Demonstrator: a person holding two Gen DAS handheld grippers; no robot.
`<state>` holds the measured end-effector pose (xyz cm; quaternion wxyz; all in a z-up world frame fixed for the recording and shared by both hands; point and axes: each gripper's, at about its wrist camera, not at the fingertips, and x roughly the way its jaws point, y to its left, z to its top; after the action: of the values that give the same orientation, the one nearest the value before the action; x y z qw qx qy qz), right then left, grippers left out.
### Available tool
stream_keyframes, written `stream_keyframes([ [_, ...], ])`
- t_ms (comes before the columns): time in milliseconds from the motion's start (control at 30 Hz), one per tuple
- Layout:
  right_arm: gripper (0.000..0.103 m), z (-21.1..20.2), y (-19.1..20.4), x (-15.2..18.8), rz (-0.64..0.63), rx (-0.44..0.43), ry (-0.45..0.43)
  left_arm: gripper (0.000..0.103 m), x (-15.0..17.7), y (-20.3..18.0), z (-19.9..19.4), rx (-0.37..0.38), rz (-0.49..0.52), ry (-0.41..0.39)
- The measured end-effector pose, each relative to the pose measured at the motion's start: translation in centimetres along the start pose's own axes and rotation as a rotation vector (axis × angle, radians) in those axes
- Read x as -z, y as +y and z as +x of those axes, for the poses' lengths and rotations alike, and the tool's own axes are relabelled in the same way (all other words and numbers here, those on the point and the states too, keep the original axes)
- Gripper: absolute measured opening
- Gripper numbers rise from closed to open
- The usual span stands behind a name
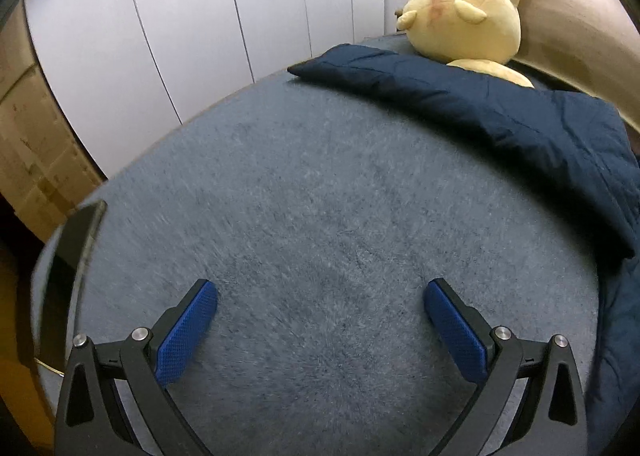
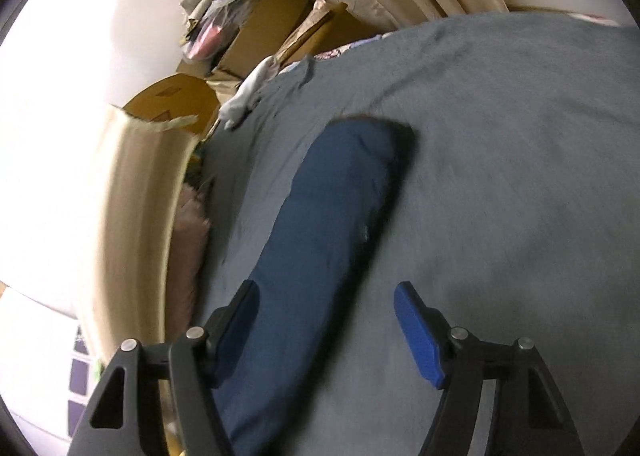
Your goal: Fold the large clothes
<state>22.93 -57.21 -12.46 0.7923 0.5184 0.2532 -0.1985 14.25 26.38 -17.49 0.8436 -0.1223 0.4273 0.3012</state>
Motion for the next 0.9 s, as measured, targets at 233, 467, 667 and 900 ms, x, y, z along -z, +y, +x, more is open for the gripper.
stream_keyframes([
  [233,0.051,6.2,0.1,-2.9,-0.027,0.114,-0.008,0.103,0.7,0.8,-0.3,0.020,-0.015,-0.007],
  [467,0.011,4.2,9.8,-2.0,-0.340,0.125,-0.043,0.103,0.6,0.6,0.1,0.015,-0.011,-0.012],
  [667,0.010,-1.1,23.1,6.0,-0.611,-0.074,-0.065,0.103,0.6,0.6,0.2,0.028,-0.021,-0.016],
  [900,0.010,-1.8,33.1,23.4,-0.833,-0.262,0.070,0.103,0.8,1.1,0.1,0.051,-0.037,-0.020],
])
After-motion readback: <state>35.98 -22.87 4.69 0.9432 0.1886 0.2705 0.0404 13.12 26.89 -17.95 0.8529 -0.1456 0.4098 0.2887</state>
